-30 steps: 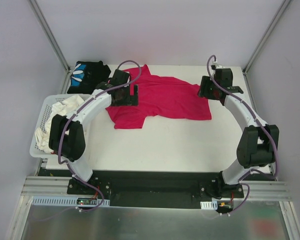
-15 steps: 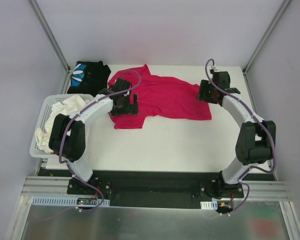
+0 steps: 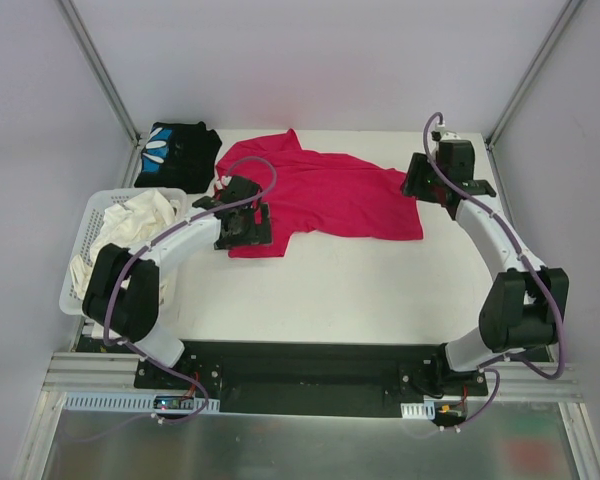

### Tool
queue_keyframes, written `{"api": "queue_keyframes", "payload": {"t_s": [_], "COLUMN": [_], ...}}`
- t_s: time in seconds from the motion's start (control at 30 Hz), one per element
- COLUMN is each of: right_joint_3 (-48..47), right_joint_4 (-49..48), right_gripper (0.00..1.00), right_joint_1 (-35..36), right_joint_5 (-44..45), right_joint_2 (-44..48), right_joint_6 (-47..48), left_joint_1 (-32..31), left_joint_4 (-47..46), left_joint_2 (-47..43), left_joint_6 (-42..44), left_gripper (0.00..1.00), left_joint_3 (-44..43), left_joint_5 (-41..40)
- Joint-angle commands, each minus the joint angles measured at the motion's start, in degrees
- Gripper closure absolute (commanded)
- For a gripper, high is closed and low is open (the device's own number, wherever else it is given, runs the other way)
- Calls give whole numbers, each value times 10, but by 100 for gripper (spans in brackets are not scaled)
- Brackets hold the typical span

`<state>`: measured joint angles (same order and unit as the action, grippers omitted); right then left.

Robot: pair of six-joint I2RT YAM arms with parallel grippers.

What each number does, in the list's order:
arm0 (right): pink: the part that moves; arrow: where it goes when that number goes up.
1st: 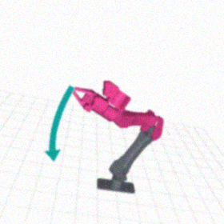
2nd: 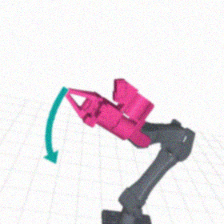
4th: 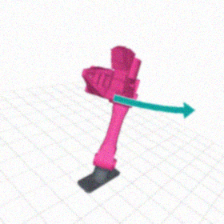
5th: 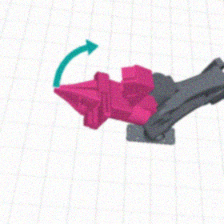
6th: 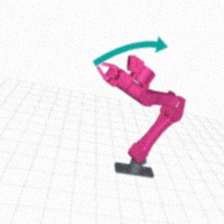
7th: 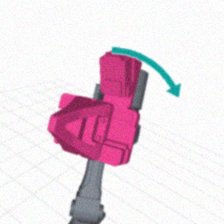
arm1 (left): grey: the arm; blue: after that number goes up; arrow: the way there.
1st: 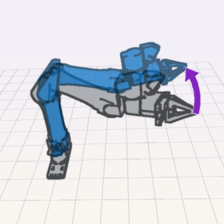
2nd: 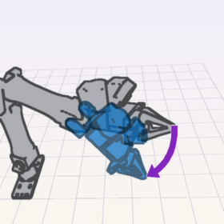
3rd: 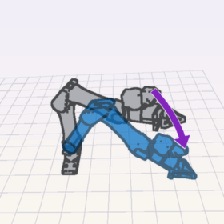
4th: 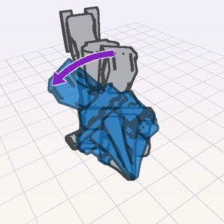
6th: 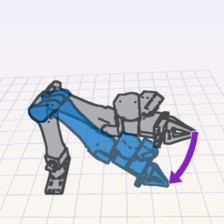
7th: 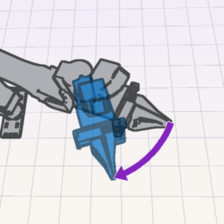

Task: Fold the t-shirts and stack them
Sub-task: Flatten out the tshirt

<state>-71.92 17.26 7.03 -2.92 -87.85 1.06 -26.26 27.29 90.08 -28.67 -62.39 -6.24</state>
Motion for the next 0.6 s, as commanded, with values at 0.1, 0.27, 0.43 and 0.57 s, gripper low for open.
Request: {"api": "queue_keyframes", "payload": {"t_s": [0.1,0.27,0.43,0.57], "right_joint_3": [32,47,54,57], "right_joint_4": [1,2,0,-5], "right_gripper": [46,46,46,46], "right_joint_1": [-11,-18,-24,-25], "right_joint_5": [-8,-2,-13,-15], "right_joint_2": [73,94,98,97], "right_joint_6": [-1,-1,-7,-5], "left_joint_1": [-1,-1,0,0], "left_joint_4": [-20,-29,-29,-33], "left_joint_2": [29,43,39,21], "left_joint_6": [-22,-56,-95,-101], "left_gripper": [1,1,1,1], "left_joint_3": [-42,-36,-11,8], "left_joint_5": [-30,-33,-65,-113]}}
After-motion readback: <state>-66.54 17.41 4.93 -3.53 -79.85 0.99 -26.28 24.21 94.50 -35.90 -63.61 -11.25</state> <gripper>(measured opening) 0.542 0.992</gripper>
